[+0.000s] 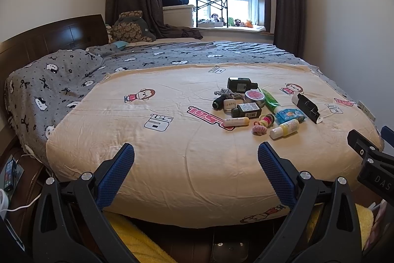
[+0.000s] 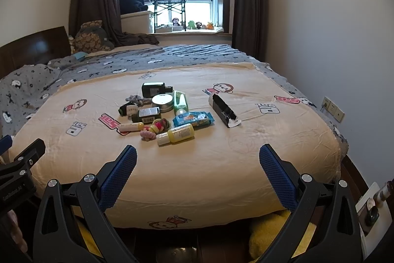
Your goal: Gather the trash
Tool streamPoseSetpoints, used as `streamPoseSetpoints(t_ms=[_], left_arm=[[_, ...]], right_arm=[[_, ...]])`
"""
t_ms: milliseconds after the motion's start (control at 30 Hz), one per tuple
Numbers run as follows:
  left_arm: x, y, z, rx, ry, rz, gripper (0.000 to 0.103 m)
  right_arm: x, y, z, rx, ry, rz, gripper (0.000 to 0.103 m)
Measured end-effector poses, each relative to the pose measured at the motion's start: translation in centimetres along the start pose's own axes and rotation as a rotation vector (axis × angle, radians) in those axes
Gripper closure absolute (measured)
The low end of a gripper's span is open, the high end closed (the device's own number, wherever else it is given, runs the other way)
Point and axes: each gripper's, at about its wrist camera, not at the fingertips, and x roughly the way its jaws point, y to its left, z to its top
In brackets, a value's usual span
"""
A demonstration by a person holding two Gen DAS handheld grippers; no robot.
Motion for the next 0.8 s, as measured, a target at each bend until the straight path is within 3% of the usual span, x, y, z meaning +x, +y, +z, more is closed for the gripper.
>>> streamPoseSetpoints(t_ms=[800], left_arm=[[0.04, -0.05, 0.09, 0.004, -0.008, 0.007, 0.008]], right_arm=[[0.42, -0.52, 0.27, 0.011, 0.02, -0.004, 0.003]])
